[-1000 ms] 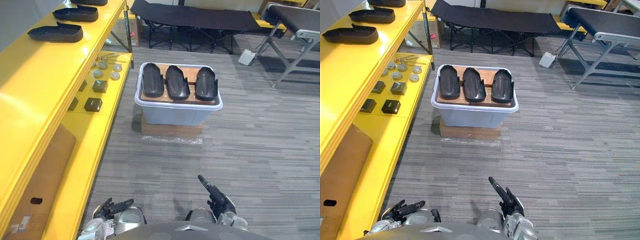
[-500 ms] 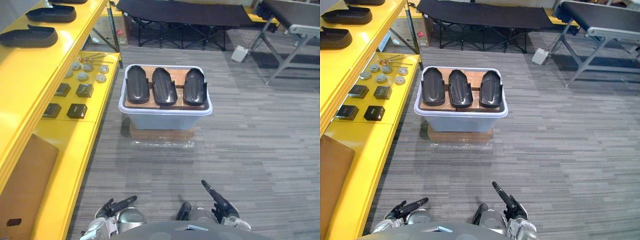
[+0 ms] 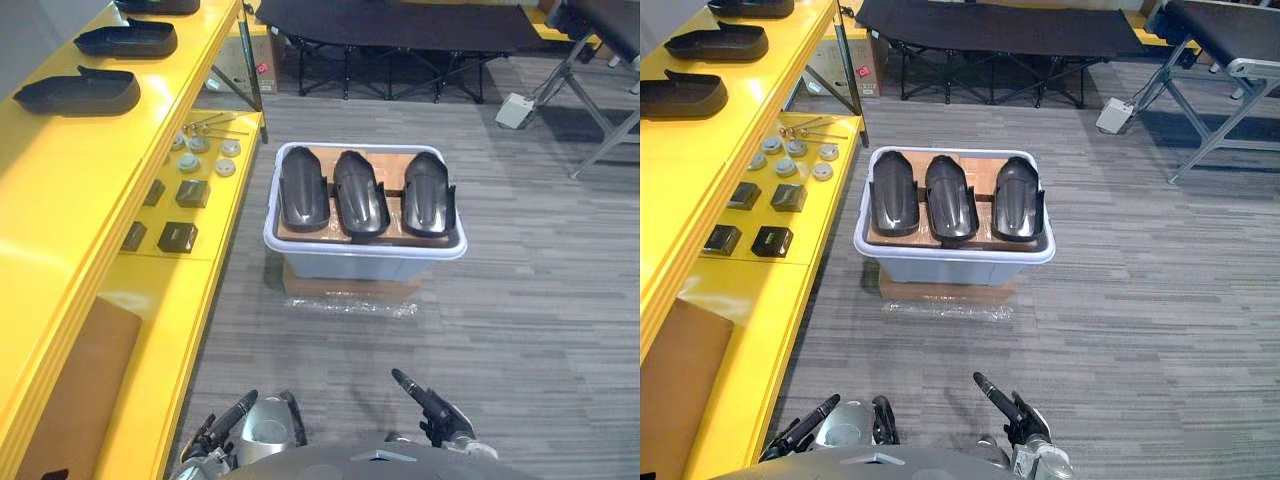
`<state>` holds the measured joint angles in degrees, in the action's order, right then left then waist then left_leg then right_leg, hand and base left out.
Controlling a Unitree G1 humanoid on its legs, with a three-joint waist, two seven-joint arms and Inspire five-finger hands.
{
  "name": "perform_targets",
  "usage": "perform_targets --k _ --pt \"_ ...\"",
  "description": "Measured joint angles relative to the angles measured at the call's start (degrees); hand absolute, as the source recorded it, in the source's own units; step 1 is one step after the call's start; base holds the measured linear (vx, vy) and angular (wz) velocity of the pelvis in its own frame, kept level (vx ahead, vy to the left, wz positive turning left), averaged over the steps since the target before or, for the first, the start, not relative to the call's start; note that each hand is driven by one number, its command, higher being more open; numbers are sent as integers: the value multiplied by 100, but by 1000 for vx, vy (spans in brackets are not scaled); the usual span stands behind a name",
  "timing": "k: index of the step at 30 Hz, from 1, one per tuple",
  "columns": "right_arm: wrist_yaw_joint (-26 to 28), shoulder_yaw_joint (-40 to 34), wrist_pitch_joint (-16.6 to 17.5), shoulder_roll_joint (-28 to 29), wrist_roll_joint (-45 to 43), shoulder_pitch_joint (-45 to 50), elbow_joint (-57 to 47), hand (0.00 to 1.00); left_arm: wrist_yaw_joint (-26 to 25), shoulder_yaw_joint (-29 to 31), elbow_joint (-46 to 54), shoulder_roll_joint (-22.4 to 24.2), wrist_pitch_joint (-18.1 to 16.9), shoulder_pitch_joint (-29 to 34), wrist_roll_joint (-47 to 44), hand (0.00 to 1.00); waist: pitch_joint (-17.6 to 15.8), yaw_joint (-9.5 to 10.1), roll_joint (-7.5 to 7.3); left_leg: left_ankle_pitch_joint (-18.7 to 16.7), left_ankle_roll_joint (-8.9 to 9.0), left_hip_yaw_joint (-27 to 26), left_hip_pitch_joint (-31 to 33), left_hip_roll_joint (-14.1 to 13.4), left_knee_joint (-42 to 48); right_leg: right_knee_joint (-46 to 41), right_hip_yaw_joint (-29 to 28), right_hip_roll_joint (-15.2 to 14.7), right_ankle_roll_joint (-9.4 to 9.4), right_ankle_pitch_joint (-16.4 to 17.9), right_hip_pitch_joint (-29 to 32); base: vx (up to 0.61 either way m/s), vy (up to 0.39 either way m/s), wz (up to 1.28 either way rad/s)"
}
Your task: Walk over and take three plastic housings, then place them on the shelf
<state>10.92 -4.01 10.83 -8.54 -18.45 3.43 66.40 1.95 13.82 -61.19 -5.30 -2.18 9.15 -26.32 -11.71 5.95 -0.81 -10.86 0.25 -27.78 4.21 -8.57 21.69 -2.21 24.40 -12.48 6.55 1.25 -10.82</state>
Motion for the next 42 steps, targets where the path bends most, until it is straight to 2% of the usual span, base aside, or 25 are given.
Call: perform_targets --k 3,4,5,6,7,11,13,15,16,18,19,20,23,25,26,28,29,30,31,32,33,35,37,39,42 --pt "-1 -31 52 8 -124 -12 -114 100 -119 -262 15 -53 -29 6 -10 100 -34 4 59 21 -11 -53 -381 -126 -227 -624 68 -20 -204 206 123 102 46 -11" --pt "-2 -28 79 28 -109 -8 -129 100 -119 -320 15 -68 -36 0 -6 100 -54 -4 83 21 -11 -59 -408 -149 -241 -493 76 43 -228 254 121 46 -2 -15" --pt "-13 28 107 78 -107 -33 -177 100 -123 -504 18 -223 -38 -67 -6 100 -75 -8 -45 23 -1 -91 -429 -138 -249 -3 60 184 -148 120 162 -28 -97 -6" --pt "-32 20 129 89 -107 -83 -204 100 -145 -616 5 -332 -29 -208 -10 100 -123 -71 -131 41 70 -47 -414 -114 -239 3 51 168 -1 -25 212 -26 -75 -15" --pt "-70 16 146 87 -106 -131 -206 100 -162 -665 20 -355 -38 -246 -20 100 -114 -78 -135 92 138 -54 -395 -118 -324 -91 45 160 -41 5 349 -42 -54 -16" --pt "-273 -117 219 101 14 -168 -189 100 -161 -643 70 -354 -14 -256 -114 100 -156 -295 -103 306 146 -61 -371 42 -690 -287 117 9 24 76 595 -32 25 0" --pt "-303 -272 203 209 -8 85 -189 100 -190 -500 74 -354 5 -240 -113 100 -142 -290 -79 68 162 136 -310 -9 -420 -559 218 -54 188 186 524 4 75 31" --pt "-317 -282 203 155 9 92 -187 100 -201 -477 111 -347 63 -240 -124 100 -135 -298 -18 -267 149 408 -43 -162 63 -1088 179 -73 249 241 649 9 150 49" --pt "-314 -336 203 132 9 93 -186 100 -207 -501 124 -348 109 -243 -159 100 -159 -298 58 -480 133 635 151 -348 489 -1687 10 -40 172 287 852 4 175 62" --pt "-355 -328 204 144 11 146 -171 100 -210 -634 101 -385 180 -231 -265 100 -196 -290 72 -799 143 978 358 -518 1081 -2247 -395 83 16 501 992 -10 132 71" --pt "-381 -228 202 165 12 167 -106 100 -197 -610 104 -438 193 -198 -317 100 -132 -236 -51 -969 166 1125 435 -549 1346 -2307 -542 124 18 682 908 21 72 63" --pt "-381 -175 194 173 14 193 -76 100 -193 -610 107 -452 172 -189 -319 100 -111 -180 -82 -1023 209 1162 443 -565 1444 -2280 -591 172 19 768 845 77 17 37" --pt "-399 69 140 162 26 9 42 100 -287 -636 110 -391 52 -211 -362 100 -71 -32 -113 -1144 259 1190 498 -600 1694 -1792 -731 305 -4 1073 558 106 -24 -3" --pt "-404 122 81 151 67 -84 40 100 -348 -727 112 -291 -48 -215 -416 100 32 -13 -85 -1136 251 1167 714 -581 1857 -1423 -676 350 162 1202 438 143 -69 4" --pt "-408 104 67 135 128 -87 34 100 -393 -733 112 -226 -102 -216 -432 100 49 -26 51 -1081 212 1195 789 -584 1906 -1361 -548 370 176 1191 365 139 -54 48" --pt "-415 -123 -51 144 -5 29 15 100 -514 -880 104 -134 -147 -195 -429 100 110 -82 119 -913 134 1191 661 -467 1690 -1341 -242 254 175 1190 141 138 -52 78" --pt "-420 -235 -53 152 -57 79 11 100 -557 -1045 113 -159 -134 -195 -429 100 121 -106 99 -782 161 1196 488 -309 1419 -1203 -78 182 178 1169 -67 74 -16 81" --pt "-415 -253 -51 161 -155 79 -2 100 -565 -1097 110 -212 -133 -198 -430 100 75 -109 2 -622 164 1175 513 -246 1524 -1035 -36 110 118 1118 -223 80 22 80" --pt "-407 -281 -44 199 -308 16 -40 100 -567 -1031 98 -238 -139 -205 -477 100 46 -59 -61 -706 267 1159 734 -50 1469 -906 -30 -21 117 1115 -352 43 52 50" --pt "-395 -340 -35 123 -448 35 -62 100 -574 -1043 117 -180 -135 -197 -461 100 61 -47 3 -265 154 1369 727 154 700 -874 -9 -54 156 1092 -332 46 73 21" --pt "-382 -429 -51 76 -508 11 -66 100 -593 -1080 92 -135 -114 -190 -459 100 67 -1 12 68 62 1303 653 211 515 -820 -33 -48 200 1007 -232 14 40 -3" --pt "-242 -424 -57 162 -507 -20 -128 100 -603 -1040 70 -183 -32 -164 -236 100 92 38 26 177 79 1235 601 187 284 -559 -124 32 172 761 -219 0 19 -22" --pt "-130 -416 -104 304 -710 -92 -132 100 -606 -940 69 -251 -34 -208 22 100 35 34 -119 390 107 1091 372 205 -142 -412 -199 19 150 590 -214 -19 7 -32" --pt "-121 -399 -149 359 -774 -68 -140 100 -606 -956 36 -304 0 -216 183 100 69 -19 -171 727 116 1000 32 294 -818 -331 -275 27 158 358 -192 -55 32 -30" --pt "-120 -264 -171 371 -738 60 -145 100 -523 -1123 -67 -419 143 -240 223 100 146 -165 -263 1379 88 937 -304 548 -1981 -313 -268 -45 155 318 4 -98 42 -9"
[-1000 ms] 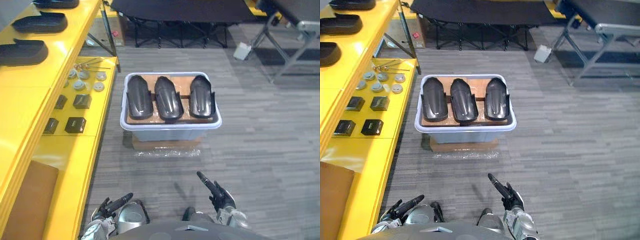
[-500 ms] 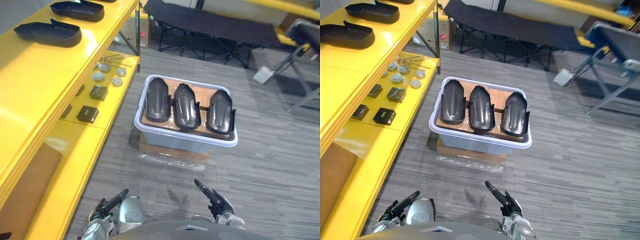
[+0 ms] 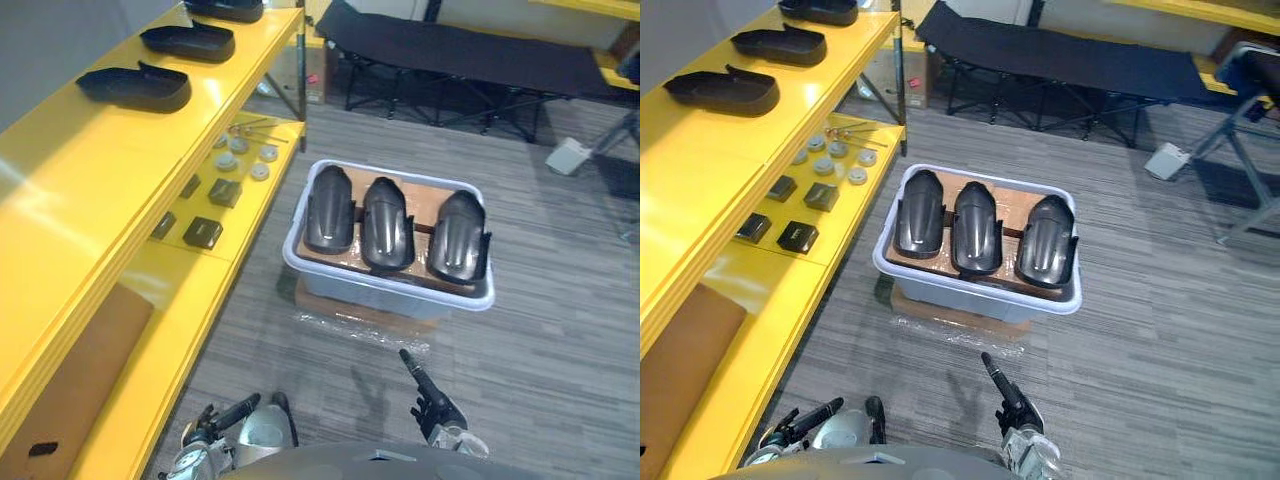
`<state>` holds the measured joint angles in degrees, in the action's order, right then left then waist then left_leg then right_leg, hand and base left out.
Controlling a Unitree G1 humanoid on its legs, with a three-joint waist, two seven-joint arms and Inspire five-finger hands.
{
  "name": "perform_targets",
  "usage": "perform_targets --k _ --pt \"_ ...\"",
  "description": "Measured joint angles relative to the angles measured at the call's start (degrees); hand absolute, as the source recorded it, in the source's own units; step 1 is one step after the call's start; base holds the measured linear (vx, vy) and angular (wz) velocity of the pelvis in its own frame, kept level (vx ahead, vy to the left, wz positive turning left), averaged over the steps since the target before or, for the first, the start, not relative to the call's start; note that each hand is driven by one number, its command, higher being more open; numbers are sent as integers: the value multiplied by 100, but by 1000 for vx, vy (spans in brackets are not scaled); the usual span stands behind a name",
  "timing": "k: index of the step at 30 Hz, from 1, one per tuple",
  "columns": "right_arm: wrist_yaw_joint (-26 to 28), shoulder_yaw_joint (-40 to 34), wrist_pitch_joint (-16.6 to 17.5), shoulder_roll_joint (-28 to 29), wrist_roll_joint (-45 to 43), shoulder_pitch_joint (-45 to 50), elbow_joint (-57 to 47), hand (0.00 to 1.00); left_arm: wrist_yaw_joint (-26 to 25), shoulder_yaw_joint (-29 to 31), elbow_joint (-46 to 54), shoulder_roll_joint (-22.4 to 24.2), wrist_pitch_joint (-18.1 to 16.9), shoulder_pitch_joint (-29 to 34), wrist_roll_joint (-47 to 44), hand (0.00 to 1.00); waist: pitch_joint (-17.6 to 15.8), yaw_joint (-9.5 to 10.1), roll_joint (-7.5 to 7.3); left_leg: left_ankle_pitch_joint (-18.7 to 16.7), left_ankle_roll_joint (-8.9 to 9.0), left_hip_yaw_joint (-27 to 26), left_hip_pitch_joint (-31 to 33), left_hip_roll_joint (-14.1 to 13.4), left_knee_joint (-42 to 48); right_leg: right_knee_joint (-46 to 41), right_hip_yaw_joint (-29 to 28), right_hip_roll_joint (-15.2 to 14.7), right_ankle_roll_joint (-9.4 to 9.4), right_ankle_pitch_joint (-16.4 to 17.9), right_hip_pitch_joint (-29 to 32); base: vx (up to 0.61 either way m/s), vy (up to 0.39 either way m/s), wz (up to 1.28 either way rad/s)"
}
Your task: Walk over and take three plastic housings, then place them on the shelf
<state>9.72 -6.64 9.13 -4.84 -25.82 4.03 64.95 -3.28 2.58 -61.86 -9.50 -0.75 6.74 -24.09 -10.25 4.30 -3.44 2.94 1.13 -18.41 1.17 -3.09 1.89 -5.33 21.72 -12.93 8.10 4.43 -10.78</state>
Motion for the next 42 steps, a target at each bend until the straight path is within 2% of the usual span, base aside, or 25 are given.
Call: perform_targets --k 1,3,6,8,15,16,21,24,28,32,34,42 --pt "-9 34 -12 0 11 50 1 100 21 0 -33 3 9 -20 2 100 -1 -7 4 243 -16 -19 -74 77 -404 50 14 4 -2 2 89 -134 59 -5" --pt "-36 58 -57 0 68 104 3 100 64 -4 -75 16 23 -41 19 100 -41 -10 24 430 -41 -5 -84 155 -706 90 26 13 -54 41 173 -124 46 1" --pt "-63 116 -136 -35 137 143 4 100 134 -60 -71 -1 34 -44 17 100 -30 -7 25 473 -53 -15 -84 239 -711 144 24 -48 -112 194 141 -128 44 1" --pt "-62 237 -135 -108 129 142 -2 100 158 -174 -76 -6 36 -35 20 100 -16 -52 71 521 -37 19 -122 255 -714 103 23 -72 -32 278 124 -145 51 6" --pt "-7 209 -130 -128 137 152 12 100 191 -413 -169 -55 56 -60 40 100 52 -132 124 538 -49 198 -70 278 -714 193 -244 47 -75 312 113 -56 41 6" --pt "99 38 -129 -41 301 178 288 100 87 -621 -493 -219 220 -270 58 100 28 -307 -45 181 80 285 -382 324 -715 248 -236 191 -168 223 -166 12 15 4" --pt "106 39 -131 -36 294 180 286 100 106 -621 -492 -224 217 -268 50 100 26 -310 -54 165 87 283 -386 315 -715 219 -250 193 -172 220 -158 4 -2 -1" --pt "210 39 -215 -32 118 192 261 100 391 -620 -419 -256 191 -197 41 100 26 -347 -55 127 81 197 -410 254 -715 110 -349 218 -181 215 -80 7 -5 -15" --pt "379 35 -387 -3 -500 268 154 100 1073 -620 -199 -347 160 17 -37 100 29 -484 -82 84 82 114 -471 210 -715 0 -468 237 -195 205 -34 18 3 -11" --pt "569 -12 -589 -11 -1191 447 47 100 1712 -622 -144 -397 52 128 -155 100 40 -525 -103 64 80 103 -480 183 -715 -94 -472 250 -207 197 -24 34 2 -2" --pt "612 -14 -639 -14 -1296 448 47 100 1887 -622 -77 -412 -10 238 -257 100 41 -577 -119 61 81 121 -500 167 -715 -138 -462 262 -223 188 -24 29 1 5" --pt "621 -14 -692 -14 -1277 450 70 100 1925 -622 -69 -425 -65 273 -253 100 55 -581 -159 53 124 139 -574 169 -715 -144 -427 263 -227 185 -68 2 1 0"
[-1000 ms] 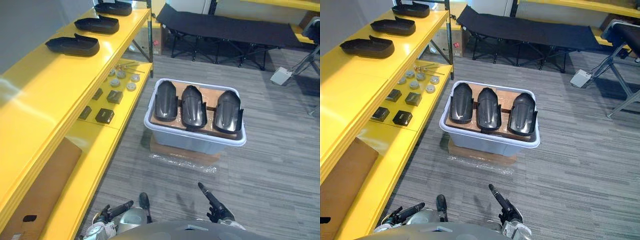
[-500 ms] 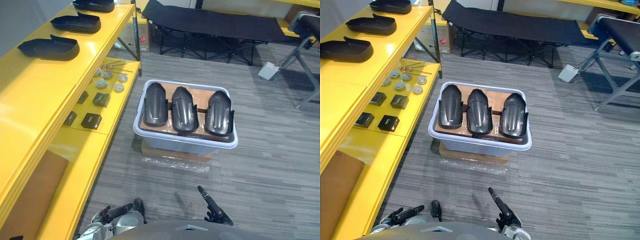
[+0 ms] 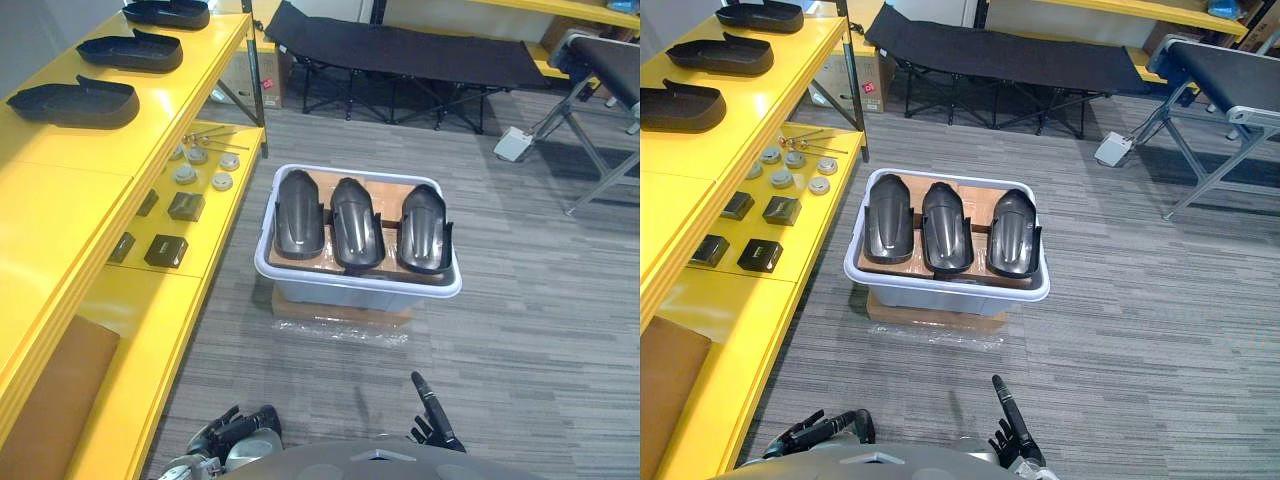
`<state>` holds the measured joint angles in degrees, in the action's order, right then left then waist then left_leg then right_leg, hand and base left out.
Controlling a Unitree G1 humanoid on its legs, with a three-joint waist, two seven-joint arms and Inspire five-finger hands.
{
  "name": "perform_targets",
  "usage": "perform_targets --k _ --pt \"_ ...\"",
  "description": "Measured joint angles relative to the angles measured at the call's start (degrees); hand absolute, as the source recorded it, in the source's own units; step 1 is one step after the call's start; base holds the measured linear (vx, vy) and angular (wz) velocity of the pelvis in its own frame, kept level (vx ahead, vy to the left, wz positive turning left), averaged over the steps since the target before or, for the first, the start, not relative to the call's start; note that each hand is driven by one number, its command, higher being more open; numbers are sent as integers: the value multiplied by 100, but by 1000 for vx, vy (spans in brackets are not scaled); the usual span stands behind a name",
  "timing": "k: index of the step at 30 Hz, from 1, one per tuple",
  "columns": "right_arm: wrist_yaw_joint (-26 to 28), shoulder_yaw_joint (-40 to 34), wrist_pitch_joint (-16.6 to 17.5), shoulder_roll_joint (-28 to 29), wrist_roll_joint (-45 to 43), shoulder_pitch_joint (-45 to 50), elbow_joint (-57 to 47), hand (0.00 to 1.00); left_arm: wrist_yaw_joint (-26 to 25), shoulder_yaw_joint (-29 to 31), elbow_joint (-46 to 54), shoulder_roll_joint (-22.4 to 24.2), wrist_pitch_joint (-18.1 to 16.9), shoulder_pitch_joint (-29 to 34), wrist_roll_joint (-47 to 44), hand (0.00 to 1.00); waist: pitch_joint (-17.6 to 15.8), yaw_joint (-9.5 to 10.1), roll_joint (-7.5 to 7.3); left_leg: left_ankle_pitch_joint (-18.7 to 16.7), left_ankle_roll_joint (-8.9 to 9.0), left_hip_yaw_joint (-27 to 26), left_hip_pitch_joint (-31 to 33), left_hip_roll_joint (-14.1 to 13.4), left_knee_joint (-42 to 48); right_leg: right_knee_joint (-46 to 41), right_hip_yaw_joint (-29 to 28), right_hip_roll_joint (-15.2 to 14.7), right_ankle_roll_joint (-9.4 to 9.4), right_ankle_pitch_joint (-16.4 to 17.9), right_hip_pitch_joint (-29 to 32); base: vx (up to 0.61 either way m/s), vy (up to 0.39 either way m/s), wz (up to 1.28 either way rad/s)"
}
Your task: Walk over and take three plastic housings, then place them on the shelf
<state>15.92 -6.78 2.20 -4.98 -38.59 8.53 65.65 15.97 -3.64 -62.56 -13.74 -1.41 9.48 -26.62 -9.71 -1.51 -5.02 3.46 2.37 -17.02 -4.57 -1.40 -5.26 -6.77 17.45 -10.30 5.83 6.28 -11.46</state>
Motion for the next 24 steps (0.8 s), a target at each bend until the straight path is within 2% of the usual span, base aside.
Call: perform_targets --k 7,9,10,12,13,14,15,16,17,19,20,21,22,23,24 --pt "-25 5 0 20 0 -45 128 100 -205 23 -110 11 -131 2 24 100 42 14 -76 -47 25 -170 -94 13 0 190 -38 -7 -31 18 -97 9 -9 -12" --pt "-28 5 21 0 -6 -62 88 100 -262 102 -121 61 -131 8 59 100 0 32 -104 -157 15 -361 -223 -39 2 -339 -78 -52 -291 178 149 -8 -15 -58" --pt "-29 4 59 -13 -25 -80 38 100 -340 158 -135 107 -130 9 156 100 -31 19 -21 -177 32 -443 -310 -136 5 -908 -68 -56 -299 181 409 -24 4 -50" --pt "-17 5 79 -9 -244 -78 -57 100 -433 170 -140 91 -220 0 281 100 -82 -17 23 -203 11 -531 -451 -322 7 -1706 16 -162 -333 230 775 -11 -44 -36" --pt "-19 -3 94 15 -267 -56 -74 100 -475 171 -162 78 -252 -17 330 100 -103 -19 30 -218 29 -566 -482 -414 7 -1669 175 -168 -486 435 854 7 -95 -28" --pt "-19 -17 85 21 -266 -60 -73 100 -539 171 -191 59 -260 -51 419 100 -115 24 4 -248 70 -607 -523 -545 14 -1510 342 -181 -423 552 987 22 -80 -15" --pt "-16 -50 75 26 -262 -61 -82 100 -560 169 -214 50 -254 -78 429 100 -117 32 9 -272 104 -603 -525 -629 37 -1491 384 -197 -389 540 1094 28 -76 -6" --pt "-16 -140 53 43 -234 -53 -79 100 -587 165 -214 42 -216 -106 412 100 -130 54 26 -391 202 -566 -475 -828 262 -1484 420 -262 -267 465 1295 92 -164 9" --pt "-25 -185 29 44 -224 -18 -70 100 -620 164 -203 47 -214 -122 336 100 -148 94 55 -567 308 -491 -378 -1045 614 -1460 345 -360 -88 352 1468 108 -200 18" --pt "-26 -216 14 18 -208 16 -70 100 -723 167 -160 22 -223 -172 159 100 -172 129 101 -861 468 -288 -192 -1326 1191 -1481 1 -444 55 258 1647 142 -274 47" --pt "-27 -196 -60 18 -38 99 -36 100 -778 167 -145 -37 -205 -262 -26 100 -185 122 123 -1178 669 92 83 -1558 1855 -1541 -424 -460 68 212 1724 179 -348 79" --pt "-29 -158 -100 40 28 139 12 100 -772 166 -96 -83 -194 -268 -73 100 -185 122 122 -1308 772 271 208 -1650 2128 -1562 -574 -458 98 192 1712 242 -489 104" --pt "-24 -155 -229 94 41 189 129 100 -734 167 -11 -183 -160 -260 -239 100 -190 142 75 -1541 982 532 341 -1763 2567 -1587 -680 -468 229 112 1574 207 -507 87" --pt "-75 -43 -327 118 74 226 242 100 -616 197 54 -328 -110 -263 -422 100 -228 187 -39 -1706 1175 699 357 -1801 2880 -1619 -667 -435 425 120 1452 179 -524 82" --pt "-43 -88 -397 19 48 206 335 100 -619 274 12 -216 -109 -279 -544 100 -299 157 155 -1772 1144 847 351 -2007 2979 -1898 -470 -329 298 297 1446 131 -448 42"
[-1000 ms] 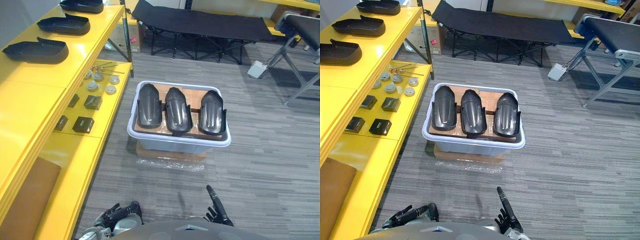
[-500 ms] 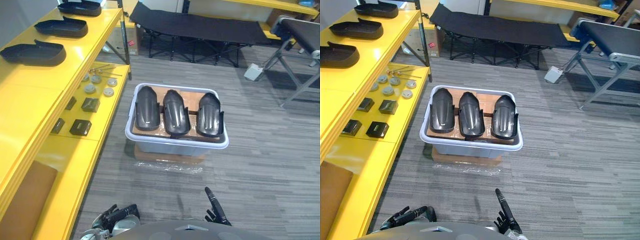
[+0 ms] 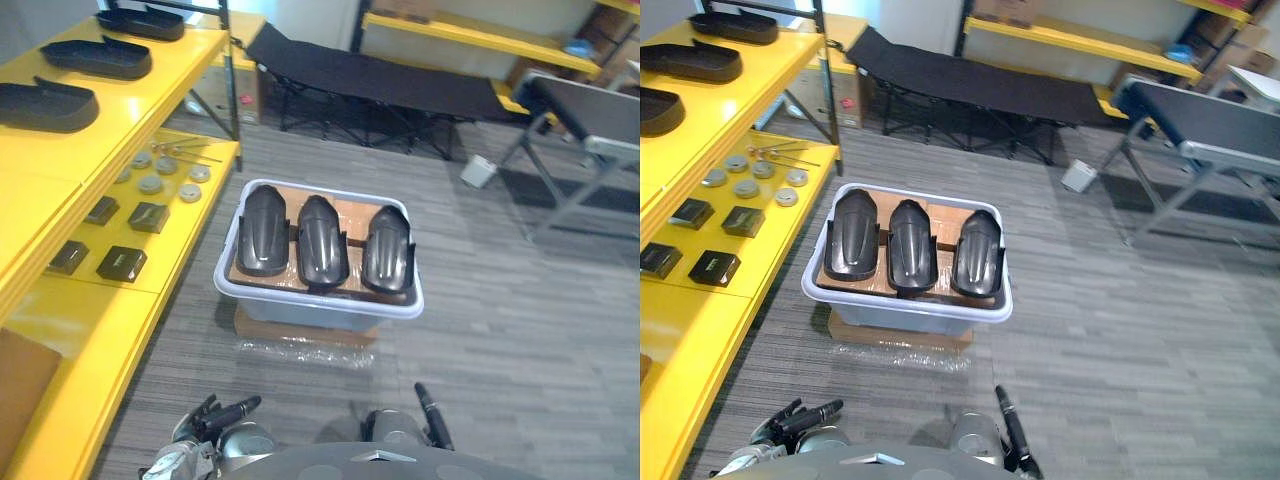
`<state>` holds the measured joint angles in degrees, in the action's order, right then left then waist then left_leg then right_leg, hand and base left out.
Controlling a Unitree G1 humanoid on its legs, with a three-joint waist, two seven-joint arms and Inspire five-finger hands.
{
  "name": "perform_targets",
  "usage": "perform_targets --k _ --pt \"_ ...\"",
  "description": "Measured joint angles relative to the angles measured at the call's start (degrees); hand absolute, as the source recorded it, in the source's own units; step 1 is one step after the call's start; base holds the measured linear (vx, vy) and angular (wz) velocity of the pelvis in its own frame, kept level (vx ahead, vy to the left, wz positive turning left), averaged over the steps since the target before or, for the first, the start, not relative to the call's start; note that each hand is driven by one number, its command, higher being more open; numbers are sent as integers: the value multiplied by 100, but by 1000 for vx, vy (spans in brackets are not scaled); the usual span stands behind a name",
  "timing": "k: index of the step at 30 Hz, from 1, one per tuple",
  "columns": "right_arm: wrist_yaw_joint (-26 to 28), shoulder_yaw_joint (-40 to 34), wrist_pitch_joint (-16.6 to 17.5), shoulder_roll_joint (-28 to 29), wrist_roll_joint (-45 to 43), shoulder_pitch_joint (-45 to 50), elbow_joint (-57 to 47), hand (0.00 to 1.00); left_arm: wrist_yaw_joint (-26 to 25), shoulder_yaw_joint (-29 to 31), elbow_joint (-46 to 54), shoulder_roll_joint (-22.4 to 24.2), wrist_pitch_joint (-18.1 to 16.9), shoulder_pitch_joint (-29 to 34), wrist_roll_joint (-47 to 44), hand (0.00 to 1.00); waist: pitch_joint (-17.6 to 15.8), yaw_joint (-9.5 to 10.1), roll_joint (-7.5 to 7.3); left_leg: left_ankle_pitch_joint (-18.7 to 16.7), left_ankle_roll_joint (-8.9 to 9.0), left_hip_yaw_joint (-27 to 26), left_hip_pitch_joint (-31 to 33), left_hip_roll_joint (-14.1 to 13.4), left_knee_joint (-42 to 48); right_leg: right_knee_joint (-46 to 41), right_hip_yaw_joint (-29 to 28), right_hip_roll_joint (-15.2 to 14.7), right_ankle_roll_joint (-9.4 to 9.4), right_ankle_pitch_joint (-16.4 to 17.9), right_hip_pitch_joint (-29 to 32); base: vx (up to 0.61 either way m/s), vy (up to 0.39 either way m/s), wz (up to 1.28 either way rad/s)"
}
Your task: Walk over and take three plastic housings, then place them on the shelf
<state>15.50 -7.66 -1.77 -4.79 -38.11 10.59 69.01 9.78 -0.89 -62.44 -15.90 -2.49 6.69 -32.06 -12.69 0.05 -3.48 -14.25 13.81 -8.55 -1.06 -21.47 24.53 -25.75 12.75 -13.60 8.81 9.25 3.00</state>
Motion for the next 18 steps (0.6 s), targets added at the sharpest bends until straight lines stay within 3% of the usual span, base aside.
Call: perform_targets --k 1,2,3,4,5,6,7,8,9,10,13,18 --pt "-164 47 16 -185 215 -24 2 100 48 29 8 111 11 39 -185 100 104 39 223 124 -209 42 35 -260 43 -101 87 225 -107 250 58 137 -358 11" --pt "-343 43 142 -298 444 -96 0 100 65 76 83 181 7 26 -188 100 115 71 319 420 -671 -1 221 -378 173 -101 166 338 -230 303 112 167 -406 -4" --pt "-362 46 234 -360 551 -156 -38 100 104 74 141 210 9 17 -174 100 105 57 389 634 -944 -149 333 -400 171 -27 211 359 -272 306 147 160 -346 3" --pt "-375 44 285 -399 626 -176 -80 100 119 72 173 237 19 11 -140 100 119 24 442 783 -997 -282 407 -417 156 33 274 368 -309 278 142 186 -335 22" --pt "-404 40 344 -440 659 -193 -176 100 139 67 184 272 26 2 -97 100 122 -47 506 1014 -977 -455 497 -419 128 154 385 388 -374 228 66 198 -233 47" --pt "-444 36 406 -445 763 -195 -269 100 186 60 195 281 29 2 -89 100 110 -88 530 1105 -657 -625 618 -355 206 369 477 329 -417 182 -79 292 -166 64" --pt "-494 33 495 -425 856 -224 -295 100 303 -7 243 294 64 4 -101 100 101 -71 514 779 -226 -764 648 -59 224 661 609 253 -415 77 -307 219 -41 59" --pt "-514 29 556 -408 856 -249 -296 100 327 -66 286 300 83 3 -101 100 89 -57 494 642 -154 -845 647 140 160 804 663 223 -399 19 -414 226 38 55" --pt "-563 -28 691 -377 853 -300 -365 100 335 -157 366 328 138 3 -99 100 69 -21 465 576 -291 -999 629 570 -237 1004 804 162 -350 -46 -559 150 71 47" --pt "-594 -113 850 -274 840 -378 -460 100 318 -150 362 356 160 0 -112 100 34 11 364 715 -716 -1102 456 796 -652 1122 904 90 -287 -94 -638 153 68 44" --pt "-576 -76 1307 -77 847 -468 -882 100 308 -145 367 285 140 -1 -219 100 -38 88 164 981 -822 -1202 397 1080 -1181 1753 1059 17 -133 -443 -758 75 44 16" --pt "-1045 57 2028 111 846 -311 -1808 100 63 -136 377 402 135 -39 314 100 -81 115 117 1018 -863 -1445 228 1245 -1480 1988 1031 -92 -12 -630 -794 55 76 -18"
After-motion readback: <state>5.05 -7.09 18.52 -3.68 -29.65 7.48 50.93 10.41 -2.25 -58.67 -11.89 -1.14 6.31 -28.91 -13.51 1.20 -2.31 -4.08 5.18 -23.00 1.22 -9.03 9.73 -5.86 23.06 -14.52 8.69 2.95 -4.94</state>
